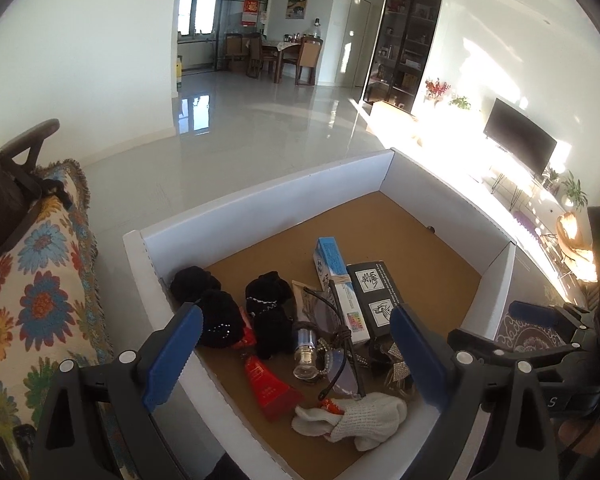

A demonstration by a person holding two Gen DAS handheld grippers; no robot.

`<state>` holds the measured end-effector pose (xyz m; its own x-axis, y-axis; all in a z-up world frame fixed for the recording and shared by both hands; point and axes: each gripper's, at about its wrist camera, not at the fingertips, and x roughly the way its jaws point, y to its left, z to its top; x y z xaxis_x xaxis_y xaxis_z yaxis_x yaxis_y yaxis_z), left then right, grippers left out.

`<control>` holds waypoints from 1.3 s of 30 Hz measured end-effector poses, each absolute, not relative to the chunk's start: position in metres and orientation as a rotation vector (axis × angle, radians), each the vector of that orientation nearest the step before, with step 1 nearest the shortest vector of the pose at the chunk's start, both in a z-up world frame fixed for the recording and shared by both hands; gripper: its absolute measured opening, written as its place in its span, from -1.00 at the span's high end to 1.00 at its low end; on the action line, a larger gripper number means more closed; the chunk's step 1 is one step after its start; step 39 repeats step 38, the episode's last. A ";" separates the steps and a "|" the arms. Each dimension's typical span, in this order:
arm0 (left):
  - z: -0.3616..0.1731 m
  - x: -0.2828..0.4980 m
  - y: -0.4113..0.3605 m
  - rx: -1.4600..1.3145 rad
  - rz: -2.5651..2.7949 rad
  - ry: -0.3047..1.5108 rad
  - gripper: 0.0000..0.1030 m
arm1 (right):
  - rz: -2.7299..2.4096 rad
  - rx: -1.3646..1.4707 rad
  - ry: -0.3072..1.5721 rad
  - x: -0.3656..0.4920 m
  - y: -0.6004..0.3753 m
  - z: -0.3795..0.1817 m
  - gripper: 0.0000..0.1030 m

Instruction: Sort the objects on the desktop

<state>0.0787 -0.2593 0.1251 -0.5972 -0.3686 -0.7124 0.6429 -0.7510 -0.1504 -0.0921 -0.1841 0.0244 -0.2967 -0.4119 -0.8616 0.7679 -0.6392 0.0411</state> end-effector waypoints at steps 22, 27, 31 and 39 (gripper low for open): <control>0.124 0.075 -0.261 0.945 -2.256 0.454 -0.86 | -1.974 1.185 0.523 -0.091 -0.190 0.007 -0.96; 0.126 0.075 -0.262 0.948 -2.262 0.462 -0.87 | -1.977 1.192 0.513 -0.095 -0.189 0.004 -0.97; 0.127 0.076 -0.266 0.959 -2.276 0.539 -1.00 | -1.976 1.190 0.518 -0.096 -0.191 0.003 -0.97; 0.129 0.080 -0.263 0.869 -2.216 0.526 -1.00 | -1.986 1.181 0.508 -0.101 -0.195 0.007 -0.96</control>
